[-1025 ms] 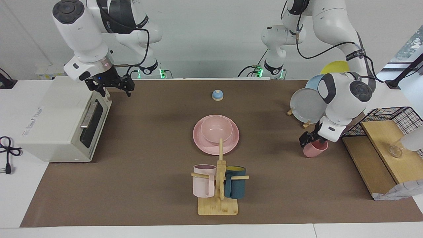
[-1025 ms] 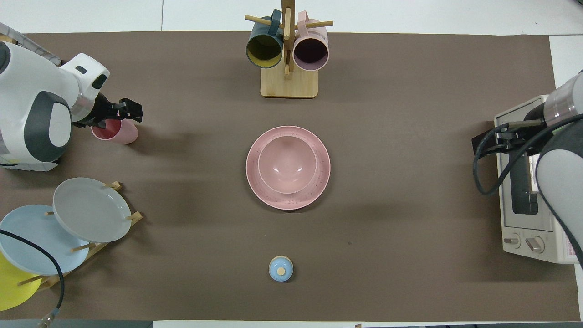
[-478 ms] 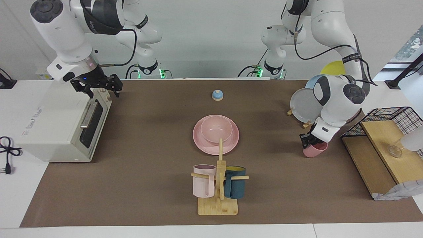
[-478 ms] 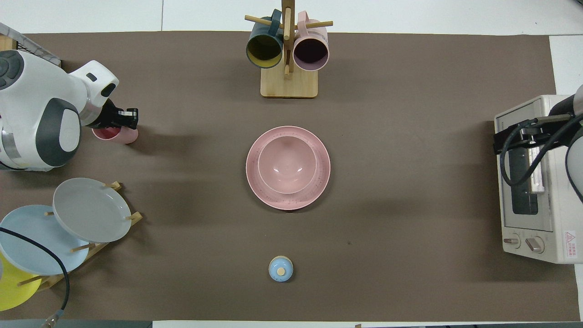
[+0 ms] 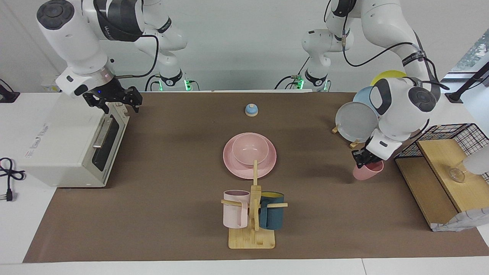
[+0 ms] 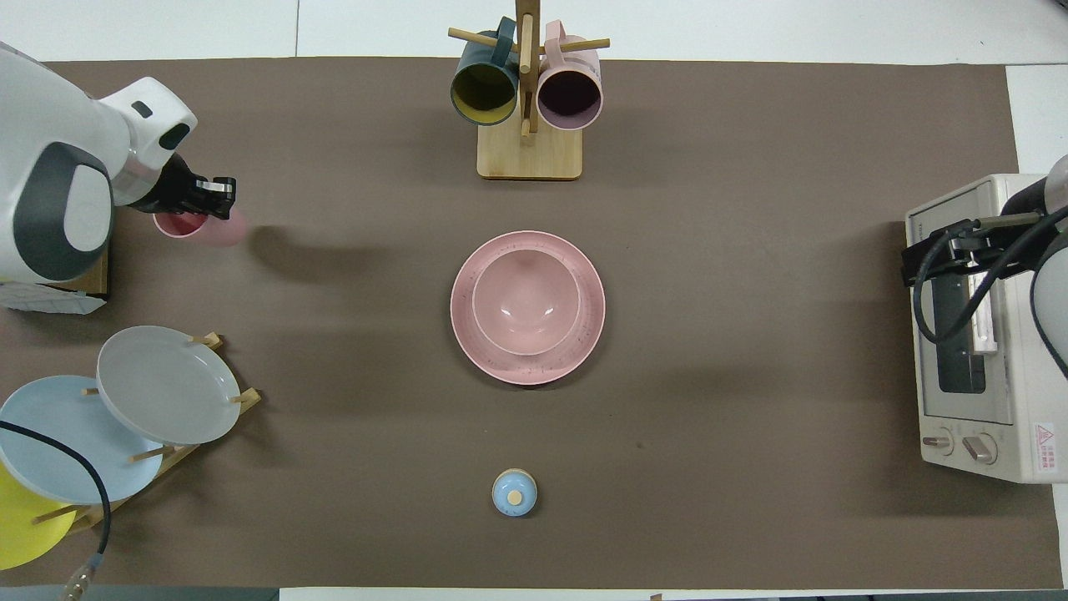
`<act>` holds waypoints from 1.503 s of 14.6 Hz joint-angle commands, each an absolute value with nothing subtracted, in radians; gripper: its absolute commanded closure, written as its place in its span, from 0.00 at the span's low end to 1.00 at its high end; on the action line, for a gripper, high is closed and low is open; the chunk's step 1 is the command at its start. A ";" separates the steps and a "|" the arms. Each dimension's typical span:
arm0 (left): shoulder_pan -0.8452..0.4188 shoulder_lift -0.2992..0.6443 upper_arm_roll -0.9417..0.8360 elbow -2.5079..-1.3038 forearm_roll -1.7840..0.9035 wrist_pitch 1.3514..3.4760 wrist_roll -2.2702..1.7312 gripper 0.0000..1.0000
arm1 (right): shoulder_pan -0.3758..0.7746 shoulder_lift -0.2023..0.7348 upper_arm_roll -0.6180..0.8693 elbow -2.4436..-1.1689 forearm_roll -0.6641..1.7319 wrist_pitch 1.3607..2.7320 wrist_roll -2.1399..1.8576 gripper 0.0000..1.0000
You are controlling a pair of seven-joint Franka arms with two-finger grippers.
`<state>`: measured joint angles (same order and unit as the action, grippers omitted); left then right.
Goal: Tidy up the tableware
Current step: 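Carry the pink cup with the left gripper over the bowl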
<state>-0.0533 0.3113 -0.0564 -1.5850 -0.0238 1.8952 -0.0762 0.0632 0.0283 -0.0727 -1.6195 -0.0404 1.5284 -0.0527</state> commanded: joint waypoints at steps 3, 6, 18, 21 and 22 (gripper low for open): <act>-0.236 0.313 -0.052 -1.343 -0.041 1.632 -0.404 1.00 | 0.022 0.021 -0.057 -1.623 -0.023 1.514 -0.084 0.00; -0.417 0.328 -0.052 -1.302 -0.048 1.658 -0.693 1.00 | 0.014 0.023 -0.052 -1.612 -0.025 1.523 -0.083 0.00; -0.676 0.393 -0.051 -1.489 -0.037 1.953 -0.930 1.00 | 0.029 0.009 -0.066 -1.615 -0.005 1.519 -0.048 0.00; -0.695 0.394 -0.051 -1.543 -0.037 1.996 -0.942 1.00 | 0.025 0.009 -0.066 -1.617 -0.003 1.516 -0.048 0.00; -0.710 0.394 -0.051 -1.555 -0.035 2.002 -0.956 1.00 | 0.023 0.009 -0.066 -1.617 -0.003 1.516 -0.048 0.00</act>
